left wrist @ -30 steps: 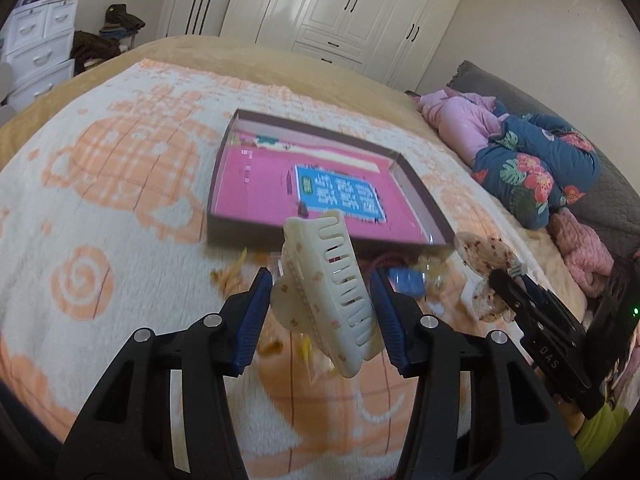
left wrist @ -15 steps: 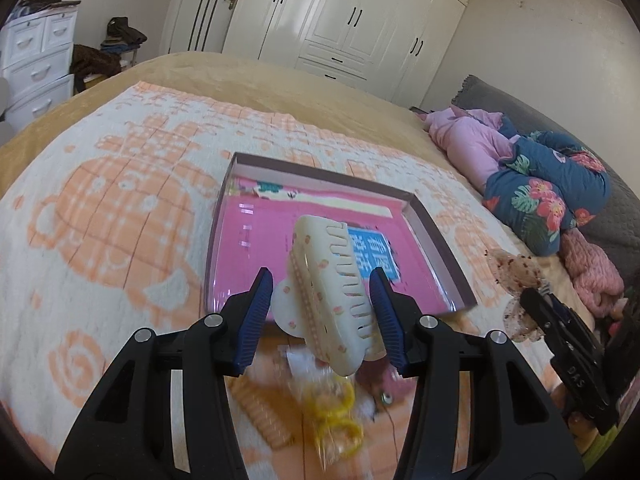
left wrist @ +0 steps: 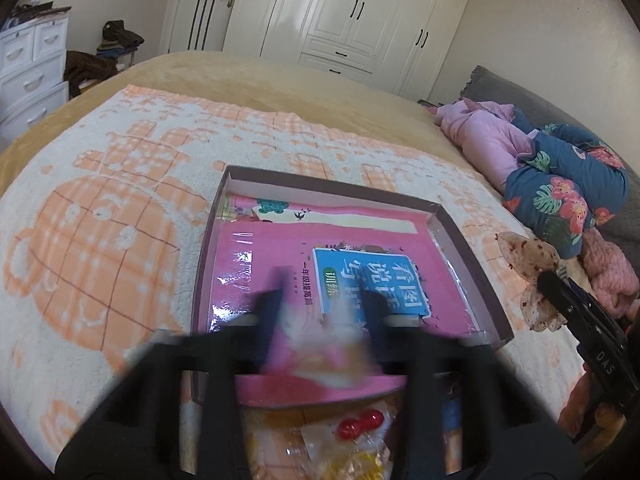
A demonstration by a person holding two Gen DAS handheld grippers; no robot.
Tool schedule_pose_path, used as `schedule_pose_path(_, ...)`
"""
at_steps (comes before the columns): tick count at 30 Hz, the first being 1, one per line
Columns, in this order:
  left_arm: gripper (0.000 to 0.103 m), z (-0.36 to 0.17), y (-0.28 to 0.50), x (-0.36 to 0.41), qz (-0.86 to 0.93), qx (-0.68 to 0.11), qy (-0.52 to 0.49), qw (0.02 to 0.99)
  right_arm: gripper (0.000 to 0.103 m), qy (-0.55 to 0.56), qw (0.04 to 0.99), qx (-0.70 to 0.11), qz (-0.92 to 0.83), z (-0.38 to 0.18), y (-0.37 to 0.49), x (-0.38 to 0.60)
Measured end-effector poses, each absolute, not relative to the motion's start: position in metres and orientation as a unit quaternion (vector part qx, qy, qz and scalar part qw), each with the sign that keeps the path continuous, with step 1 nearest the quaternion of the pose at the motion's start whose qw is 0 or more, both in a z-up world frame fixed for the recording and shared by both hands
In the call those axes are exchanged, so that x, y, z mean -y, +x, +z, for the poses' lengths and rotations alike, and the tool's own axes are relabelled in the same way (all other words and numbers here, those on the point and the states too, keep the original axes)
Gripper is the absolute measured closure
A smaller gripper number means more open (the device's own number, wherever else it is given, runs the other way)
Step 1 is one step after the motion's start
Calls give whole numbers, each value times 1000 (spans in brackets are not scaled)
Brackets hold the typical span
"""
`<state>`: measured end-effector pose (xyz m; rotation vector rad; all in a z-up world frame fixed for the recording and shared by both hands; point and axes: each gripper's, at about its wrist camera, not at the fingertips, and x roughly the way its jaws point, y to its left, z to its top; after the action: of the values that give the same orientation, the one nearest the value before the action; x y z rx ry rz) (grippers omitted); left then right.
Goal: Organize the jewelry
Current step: 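Carry the claw clip into the box with the left tool while the right carries the bow clip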
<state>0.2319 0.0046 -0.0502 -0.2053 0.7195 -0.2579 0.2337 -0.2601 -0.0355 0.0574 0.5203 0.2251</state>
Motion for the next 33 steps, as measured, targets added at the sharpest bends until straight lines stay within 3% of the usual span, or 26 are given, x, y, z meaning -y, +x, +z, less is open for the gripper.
schedule_pose_path(16,99,-84,245,-14,-109,-389,-91,910,57,17,930,-355,98,-93,279,247)
schedule_pose_path(22,98,-88,246,-15,-104,-391,-89,910,49,44,926,-364,92,-101,281,259)
schedule_pose_path(25,98,-83,244,-17,-105,-385,-96,912,38,50,930,-355,87,-97,277,264)
schedule_pose_path(33,98,-71,237,-19,-110,-369,-105,917,29,53,940,-328,81,-85,266,271)
